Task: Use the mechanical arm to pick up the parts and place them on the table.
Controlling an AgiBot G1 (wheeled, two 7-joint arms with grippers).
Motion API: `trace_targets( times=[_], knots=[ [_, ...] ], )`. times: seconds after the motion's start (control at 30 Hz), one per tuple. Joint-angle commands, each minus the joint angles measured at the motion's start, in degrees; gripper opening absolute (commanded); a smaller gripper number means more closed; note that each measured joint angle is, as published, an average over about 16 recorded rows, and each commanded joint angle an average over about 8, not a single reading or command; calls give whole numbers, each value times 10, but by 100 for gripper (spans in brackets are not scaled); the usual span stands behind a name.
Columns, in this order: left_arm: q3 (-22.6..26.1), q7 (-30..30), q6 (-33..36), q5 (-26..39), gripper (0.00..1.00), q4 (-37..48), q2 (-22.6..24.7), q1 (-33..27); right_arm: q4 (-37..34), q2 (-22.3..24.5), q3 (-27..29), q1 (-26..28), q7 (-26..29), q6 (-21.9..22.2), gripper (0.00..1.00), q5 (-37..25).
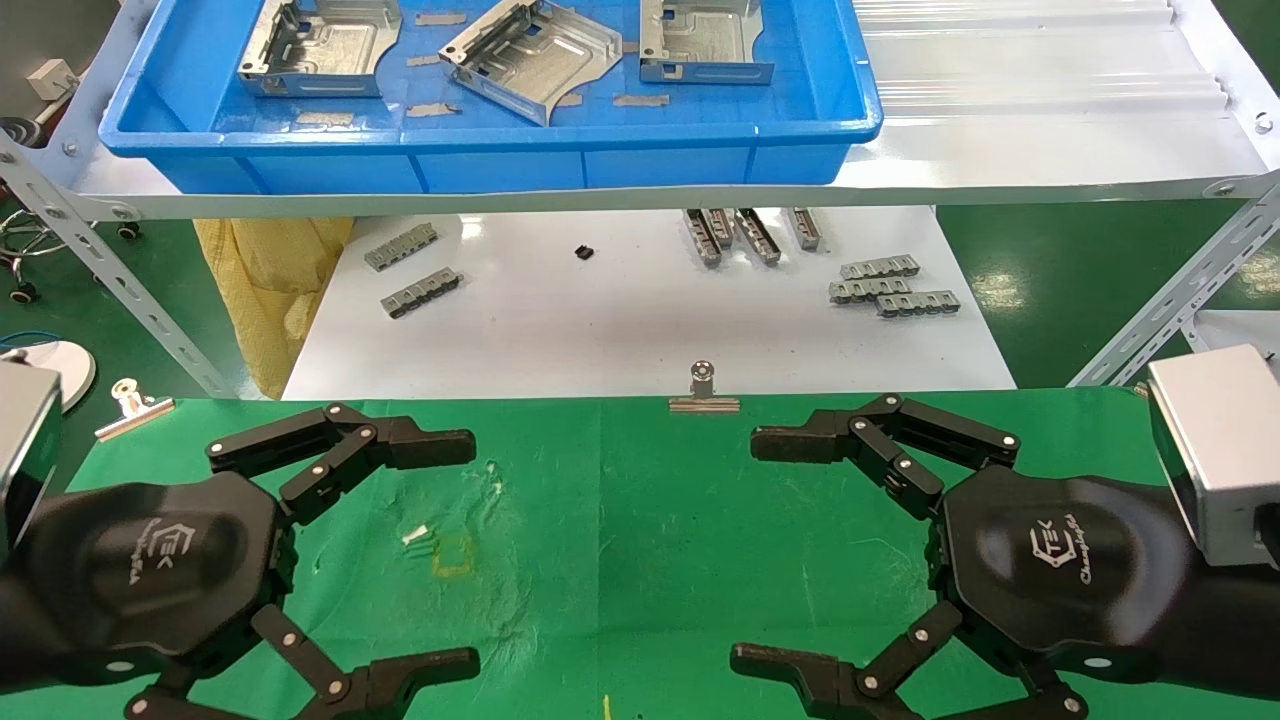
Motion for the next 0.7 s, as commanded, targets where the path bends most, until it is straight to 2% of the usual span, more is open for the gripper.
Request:
trace_targets(
  times=[0.03, 0.07, 0.3, 0.33, 0.7],
  knots=[
    [0, 0, 0, 0, 100, 0, 0, 0, 0, 0, 0, 0, 0, 0, 100, 0],
    [0, 0, 0, 0, 100, 0, 0, 0, 0, 0, 0, 0, 0, 0, 94, 0],
    [0, 0, 0, 0, 100, 0, 0, 0, 0, 0, 0, 0, 0, 0, 8, 0],
    [0, 0, 0, 0, 100, 0, 0, 0, 0, 0, 0, 0, 0, 0, 0, 0],
    [0, 0, 0, 0, 100, 0, 0, 0, 0, 0, 0, 0, 0, 0, 0, 0]
  ],
)
